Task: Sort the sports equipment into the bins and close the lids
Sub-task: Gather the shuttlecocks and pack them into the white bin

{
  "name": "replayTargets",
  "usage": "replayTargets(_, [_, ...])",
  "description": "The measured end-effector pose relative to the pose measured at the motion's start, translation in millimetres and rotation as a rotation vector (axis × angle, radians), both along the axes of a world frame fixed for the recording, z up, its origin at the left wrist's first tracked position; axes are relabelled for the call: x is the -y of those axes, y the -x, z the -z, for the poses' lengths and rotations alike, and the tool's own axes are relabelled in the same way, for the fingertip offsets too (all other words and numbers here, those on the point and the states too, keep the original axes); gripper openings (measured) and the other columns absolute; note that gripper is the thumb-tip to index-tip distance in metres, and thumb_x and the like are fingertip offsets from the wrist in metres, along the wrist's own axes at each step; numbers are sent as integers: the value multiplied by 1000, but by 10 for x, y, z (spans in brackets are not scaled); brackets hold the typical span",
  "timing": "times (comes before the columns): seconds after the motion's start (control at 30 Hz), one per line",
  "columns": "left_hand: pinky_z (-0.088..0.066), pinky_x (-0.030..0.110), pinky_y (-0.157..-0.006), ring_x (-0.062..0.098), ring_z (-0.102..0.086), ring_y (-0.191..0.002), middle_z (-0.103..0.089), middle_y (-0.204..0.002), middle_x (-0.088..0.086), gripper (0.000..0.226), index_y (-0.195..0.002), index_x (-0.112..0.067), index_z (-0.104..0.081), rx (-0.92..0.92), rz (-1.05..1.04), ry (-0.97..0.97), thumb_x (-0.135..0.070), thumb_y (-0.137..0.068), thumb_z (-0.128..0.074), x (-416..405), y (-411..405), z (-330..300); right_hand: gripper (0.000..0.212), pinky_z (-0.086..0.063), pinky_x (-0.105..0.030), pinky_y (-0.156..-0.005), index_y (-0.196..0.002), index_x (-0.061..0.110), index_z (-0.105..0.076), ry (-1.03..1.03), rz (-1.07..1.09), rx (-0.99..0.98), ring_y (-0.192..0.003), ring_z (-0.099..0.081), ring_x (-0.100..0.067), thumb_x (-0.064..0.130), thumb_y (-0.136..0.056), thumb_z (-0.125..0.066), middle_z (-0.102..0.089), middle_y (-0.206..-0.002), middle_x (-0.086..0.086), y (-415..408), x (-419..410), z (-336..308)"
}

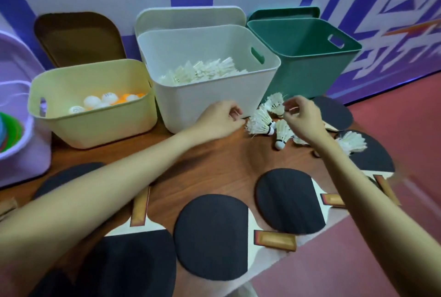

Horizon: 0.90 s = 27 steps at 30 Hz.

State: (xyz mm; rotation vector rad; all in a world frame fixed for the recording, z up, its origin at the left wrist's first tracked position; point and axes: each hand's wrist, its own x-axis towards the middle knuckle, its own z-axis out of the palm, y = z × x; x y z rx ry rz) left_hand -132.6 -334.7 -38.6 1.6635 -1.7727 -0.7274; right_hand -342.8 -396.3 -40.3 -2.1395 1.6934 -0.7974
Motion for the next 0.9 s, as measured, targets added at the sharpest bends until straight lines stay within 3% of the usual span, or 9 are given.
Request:
replayTargets(0.1, [-47, 32, -96, 15, -59, -100, -64, -116, 8, 41, -119, -9, -59, -9, -37, -167, -29, -85, -68, 85, 187, 311, 35, -36, -25, -75, -115, 0, -57, -65, 5, -49, -98, -60, -30, -1, -81, -55, -56, -119, -15, 129, -38, 265])
replayTargets(0.17, [-43, 33, -100, 20, -54, -116, -57, -127, 7, 50, -126, -11, -54, -11, -101, -225, -34, -84, -68, 163, 313, 434, 43, -37, -29, -86, -121, -1, -53, -53, -12, -127, -110, -54, -33, -1, -79, -57, -51, -127, -16, 156, -10, 373])
replayTargets(0.27, [-43, 33, -99, 21, -51, -120, -54, -131, 5, 52, -127, -15, -53, -89, -231, -271, -35, -82, -70, 290, 501, 531, 52, -24, -35, -102, -131, 1, -47, -30, 5, -312, -124, -44, -32, 3, -80, -57, -46, -136, -15, 181, 103, 465])
replayTargets(0.53, [-40, 29, -94, 24, -48, -121, -48, -128, 12, 60, -124, -15, -54, -78, -400, -357, -49, -78, -70, 495, 933, 608, 40, -28, -40, -93, -122, 2, -50, -26, 40, -460, -109, -48, -39, 5, -82, -53, -55, -121, -20, 254, 383, 643])
replayTargets(0.57, [-42, 22, -90, 14, -54, -116, -51, -122, 12, 57, -128, -9, -51, -118, -370, -349, -43, -84, -68, 517, 988, 648, 37, -29, -41, -91, -119, 2, -52, -24, 37, -479, -105, -50, -40, 5, -82, -53, -57, -116, -20, 255, 396, 658])
replayTargets(0.63, [-40, 3, -62, -14, -61, -74, -53, -99, -2, 44, -137, 3, -41, -84, -250, -310, -16, -98, -51, 311, 1112, 362, 31, -33, -43, -87, -111, 1, -54, -27, 25, -468, -97, -52, -41, 3, -81, -51, -61, -104, -20, 248, 397, 673])
replayTargets(0.67, [-38, 4, -59, -12, -58, -68, -55, -98, -4, 40, -136, 4, -43, -79, -246, -289, -12, -99, -48, 273, 1095, 342, 29, -38, -44, -85, -108, 0, -56, -36, 15, -436, -94, -52, -41, 0, -79, -50, -62, -98, -21, 238, 382, 665])
replayTargets(0.77, [-41, 25, -93, 19, -51, -110, -60, -118, 9, 35, -117, -17, -66, -179, -482, -237, -31, -85, -68, 408, 896, 788, 24, -46, -47, -74, -94, -6, -61, -38, -25, -343, -85, -55, -42, -7, -75, -46, -63, -85, -23, 212, 292, 601])
replayTargets(0.9, [-44, 22, -67, 16, -60, -82, -65, -86, -3, 19, -88, -17, -70, -372, -567, -167, -26, -72, -78, 264, 713, 763, 14, -47, -37, -66, -82, -1, -65, -5, -79, -231, -77, -58, -32, -2, -78, -52, -65, -80, -15, 244, 102, 520])
